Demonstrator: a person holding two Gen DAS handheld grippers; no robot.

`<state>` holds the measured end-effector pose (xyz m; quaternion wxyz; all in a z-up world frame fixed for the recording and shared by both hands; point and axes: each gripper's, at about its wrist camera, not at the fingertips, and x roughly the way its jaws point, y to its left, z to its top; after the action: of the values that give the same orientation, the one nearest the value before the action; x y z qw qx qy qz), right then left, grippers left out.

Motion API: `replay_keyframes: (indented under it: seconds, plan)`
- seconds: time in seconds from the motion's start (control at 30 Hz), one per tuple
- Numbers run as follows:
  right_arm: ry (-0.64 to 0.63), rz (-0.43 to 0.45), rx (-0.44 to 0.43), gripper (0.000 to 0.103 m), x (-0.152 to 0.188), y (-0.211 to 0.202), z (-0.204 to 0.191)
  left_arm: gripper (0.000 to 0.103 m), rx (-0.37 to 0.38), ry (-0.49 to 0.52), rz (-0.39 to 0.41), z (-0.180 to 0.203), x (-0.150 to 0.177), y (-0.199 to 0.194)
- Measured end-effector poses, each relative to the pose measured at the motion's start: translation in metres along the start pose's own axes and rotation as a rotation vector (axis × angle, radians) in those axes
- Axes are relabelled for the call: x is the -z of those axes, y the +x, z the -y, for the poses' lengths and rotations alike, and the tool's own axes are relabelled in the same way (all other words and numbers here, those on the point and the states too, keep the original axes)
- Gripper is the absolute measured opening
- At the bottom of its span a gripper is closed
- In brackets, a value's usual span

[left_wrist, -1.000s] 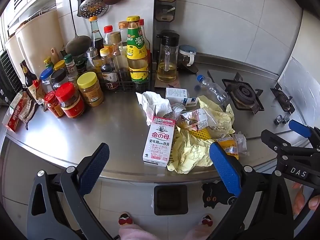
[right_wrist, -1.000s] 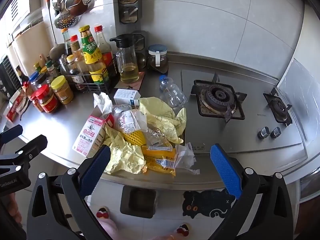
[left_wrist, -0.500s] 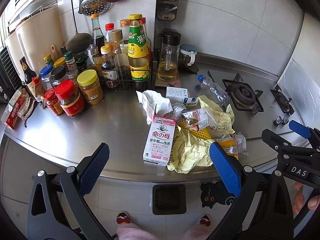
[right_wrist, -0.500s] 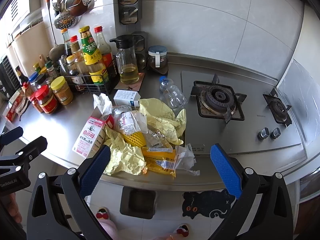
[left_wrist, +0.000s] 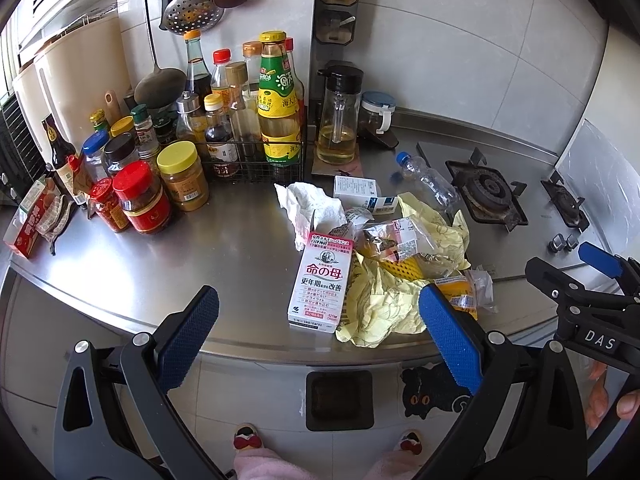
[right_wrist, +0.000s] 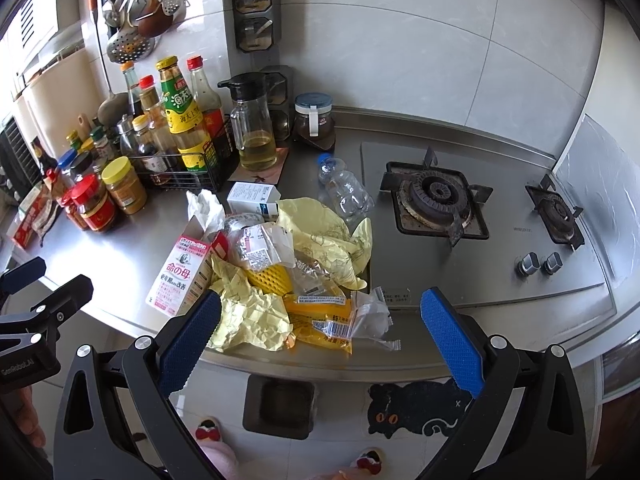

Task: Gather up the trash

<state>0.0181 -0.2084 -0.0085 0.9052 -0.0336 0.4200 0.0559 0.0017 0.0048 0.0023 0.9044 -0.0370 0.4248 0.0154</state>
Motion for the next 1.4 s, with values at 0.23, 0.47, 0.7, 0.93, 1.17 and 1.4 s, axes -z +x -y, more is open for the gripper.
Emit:
replay_keyframes:
  seconds: [0.23, 0.47, 0.7, 0.93, 1.17, 1.4]
  plan:
    - [0.001, 0.000, 0.000, 0.100, -0.0006, 0.0002, 0.0005, 0.095, -0.003, 0.002, 0.003, 0.0006, 0.0000, -0.0008]
    - [0.003, 0.004, 0.001, 0.100, -0.0016, -0.0003, 0.0019, 0.095, -0.015, 0.007, 0.016, 0.0007, -0.0014, -0.0020]
    - [0.002, 0.004, 0.000, 0.100, -0.0019, -0.0007, 0.0024, 0.095, -0.018, 0.013, 0.021, 0.0008, -0.0017, -0.0036]
    - [0.004, 0.009, 0.001, 0.100, -0.0018, -0.0013, 0.0037, 0.095, -0.016, 0.011, 0.028, 0.0006, -0.0021, -0.0058]
    - [0.006, 0.013, 0.000, 0.100, -0.0051, -0.0019, 0.0049, 0.095, -0.012, 0.006, 0.026, -0.0019, -0.0008, -0.0062]
    - [-0.007, -0.003, -0.001, 0.100, -0.0056, 0.0047, -0.0008, 0.095, -0.018, -0.001, 0.010, -0.0053, 0.0007, 0.0004]
